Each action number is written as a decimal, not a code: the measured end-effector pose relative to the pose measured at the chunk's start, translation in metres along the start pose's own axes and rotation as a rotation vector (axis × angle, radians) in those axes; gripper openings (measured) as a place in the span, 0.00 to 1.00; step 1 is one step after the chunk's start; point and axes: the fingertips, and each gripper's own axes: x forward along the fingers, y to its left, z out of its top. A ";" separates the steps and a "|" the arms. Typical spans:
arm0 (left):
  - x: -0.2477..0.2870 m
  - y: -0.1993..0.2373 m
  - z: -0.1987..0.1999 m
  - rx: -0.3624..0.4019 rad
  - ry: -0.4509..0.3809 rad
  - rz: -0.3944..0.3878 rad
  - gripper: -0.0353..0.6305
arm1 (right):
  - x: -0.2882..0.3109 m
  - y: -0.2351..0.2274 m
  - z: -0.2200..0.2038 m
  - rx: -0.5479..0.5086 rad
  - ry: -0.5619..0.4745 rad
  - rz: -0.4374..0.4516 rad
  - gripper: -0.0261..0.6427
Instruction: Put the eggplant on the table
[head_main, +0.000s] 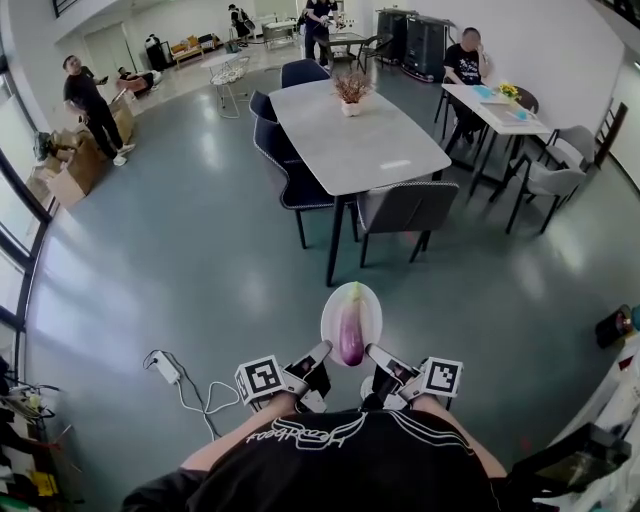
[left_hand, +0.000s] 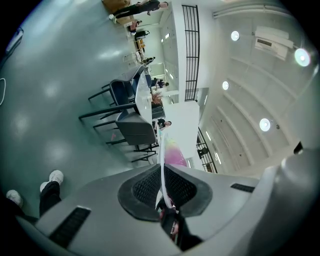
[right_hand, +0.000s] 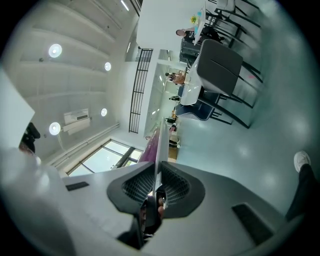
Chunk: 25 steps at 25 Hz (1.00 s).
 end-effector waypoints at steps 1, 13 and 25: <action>0.012 0.000 0.004 0.000 -0.005 0.008 0.09 | 0.001 -0.004 0.013 0.003 0.003 0.001 0.11; 0.174 -0.029 0.044 0.028 -0.029 0.006 0.09 | 0.006 -0.036 0.184 0.000 0.003 0.013 0.11; 0.278 -0.044 0.045 0.068 0.036 -0.027 0.09 | -0.017 -0.058 0.278 -0.032 -0.079 0.018 0.11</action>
